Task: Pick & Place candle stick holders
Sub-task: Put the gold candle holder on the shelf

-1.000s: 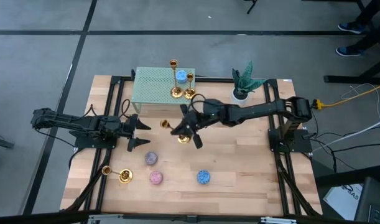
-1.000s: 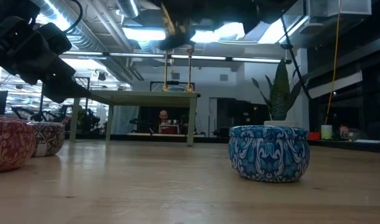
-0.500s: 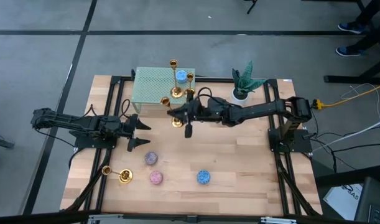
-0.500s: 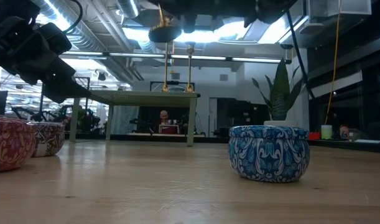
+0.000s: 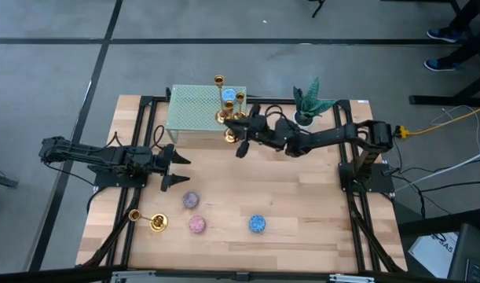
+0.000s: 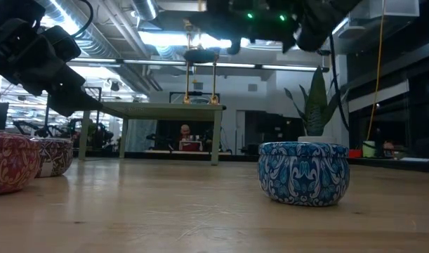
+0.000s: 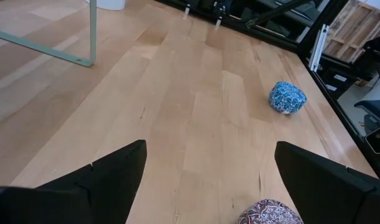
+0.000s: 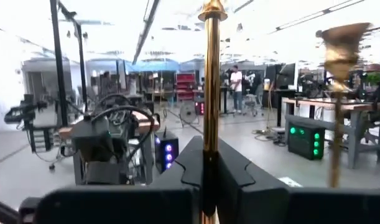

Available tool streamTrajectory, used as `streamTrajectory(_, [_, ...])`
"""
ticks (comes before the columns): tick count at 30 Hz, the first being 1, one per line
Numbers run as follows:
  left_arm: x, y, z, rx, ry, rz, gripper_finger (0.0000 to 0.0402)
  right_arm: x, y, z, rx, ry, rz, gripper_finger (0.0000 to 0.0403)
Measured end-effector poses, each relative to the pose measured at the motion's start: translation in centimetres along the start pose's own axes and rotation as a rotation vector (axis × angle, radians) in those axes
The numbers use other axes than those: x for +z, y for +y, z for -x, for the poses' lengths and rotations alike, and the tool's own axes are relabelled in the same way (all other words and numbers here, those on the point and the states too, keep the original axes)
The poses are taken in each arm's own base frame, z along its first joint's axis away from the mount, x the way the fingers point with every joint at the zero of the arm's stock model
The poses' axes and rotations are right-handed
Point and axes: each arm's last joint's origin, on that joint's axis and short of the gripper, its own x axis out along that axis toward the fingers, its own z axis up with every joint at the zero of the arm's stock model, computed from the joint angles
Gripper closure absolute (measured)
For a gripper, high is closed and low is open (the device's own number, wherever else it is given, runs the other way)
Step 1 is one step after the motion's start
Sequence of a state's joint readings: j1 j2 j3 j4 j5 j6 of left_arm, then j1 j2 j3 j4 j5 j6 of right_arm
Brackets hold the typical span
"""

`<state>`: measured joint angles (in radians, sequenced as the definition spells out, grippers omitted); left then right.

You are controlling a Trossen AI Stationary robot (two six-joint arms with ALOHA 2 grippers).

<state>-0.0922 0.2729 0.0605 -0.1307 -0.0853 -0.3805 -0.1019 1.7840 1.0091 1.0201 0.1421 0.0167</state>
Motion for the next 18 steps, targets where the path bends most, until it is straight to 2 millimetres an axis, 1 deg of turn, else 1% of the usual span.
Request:
streamTrajectory(2, [0.0, 0.0, 0.0, 0.000, 0.000, 0.000, 0.0049, -1.0, -0.3, 0.9, -0.003, 0.006, 0.000, 0.0388])
streamTrajectory(4, [0.0, 0.0, 0.0, 0.000, 0.000, 0.000, 0.0048, -1.6, -0.4, 1.4, -0.004, 0.019, 0.015, 0.0388])
streamTrajectory(9, [0.0, 0.0, 0.0, 0.000, 0.000, 0.000, 0.0049, -2.0, -1.0, 1.6, -0.005, 0.042, 0.107, 0.0387])
streamTrajectory(12, [0.0, 0.0, 0.0, 0.000, 0.000, 0.000, 0.0049, -2.0, -2.2, 1.4, 0.005, 0.047, 0.127, 0.0380])
streamTrajectory(18, [0.0, 0.0, 0.0, 0.000, 0.000, 0.000, 0.0049, -2.2, -4.8, 1.3, 0.158, 0.054, 0.126, 0.0388])
